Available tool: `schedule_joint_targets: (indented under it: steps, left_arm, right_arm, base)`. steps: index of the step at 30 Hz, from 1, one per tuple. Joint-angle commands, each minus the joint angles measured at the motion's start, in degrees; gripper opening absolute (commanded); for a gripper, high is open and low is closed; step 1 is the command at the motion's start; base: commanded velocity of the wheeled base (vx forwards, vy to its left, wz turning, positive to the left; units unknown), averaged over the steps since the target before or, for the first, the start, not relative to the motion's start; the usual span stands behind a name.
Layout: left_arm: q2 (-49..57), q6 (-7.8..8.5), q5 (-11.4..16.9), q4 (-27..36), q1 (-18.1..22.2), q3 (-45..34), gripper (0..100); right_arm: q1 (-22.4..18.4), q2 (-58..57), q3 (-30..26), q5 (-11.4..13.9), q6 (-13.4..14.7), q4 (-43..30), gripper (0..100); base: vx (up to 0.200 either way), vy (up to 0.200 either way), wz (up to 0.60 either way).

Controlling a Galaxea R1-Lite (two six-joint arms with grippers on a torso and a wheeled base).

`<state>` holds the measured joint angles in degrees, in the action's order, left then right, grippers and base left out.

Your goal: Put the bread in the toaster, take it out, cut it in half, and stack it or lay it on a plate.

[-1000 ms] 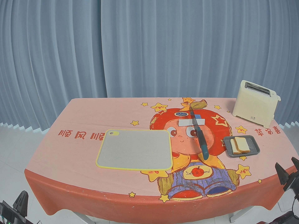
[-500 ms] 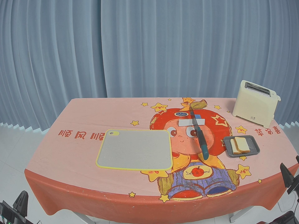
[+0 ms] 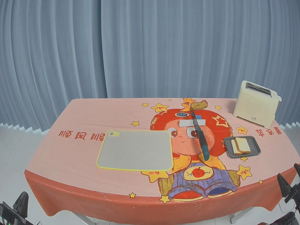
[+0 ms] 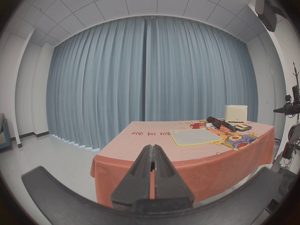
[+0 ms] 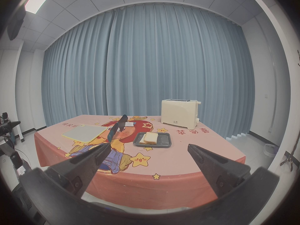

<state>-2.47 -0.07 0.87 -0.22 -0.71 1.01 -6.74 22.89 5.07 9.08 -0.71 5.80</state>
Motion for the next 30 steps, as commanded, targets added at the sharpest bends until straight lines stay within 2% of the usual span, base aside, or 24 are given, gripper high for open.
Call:
schedule_joint_targets:
  steps: [1, 10, 20, 30]
  left_arm:
    - [-0.1, -0.01, 0.0, 0.0, 0.0, -1.0, 0]
    - [-0.1, -0.01, 0.0, 0.0, 0.0, -1.0, 0]
    - [-0.1, -0.01, 0.0, 0.0, 0.0, -1.0, 0]
    - [-0.1, -0.1, 0.0, 0.0, 0.0, -1.0, 0]
  right_arm:
    - [1.7, -3.2, -0.1, 0.0, 0.0, -2.0, 100]
    - [3.0, -7.8, -0.3, -0.1, 0.0, -7.1, 100]
    - [4.0, -11.2, -2.9, 0.0, -0.5, -7.2, 100]
    - [4.6, -12.0, -3.0, -0.1, -0.5, -7.2, 100]
  base:
    - [0.0, 0.0, 0.0]
    - [0.0, 0.0, 0.0]
    - [0.0, 0.0, 0.0]
    - [0.0, 0.0, 0.0]
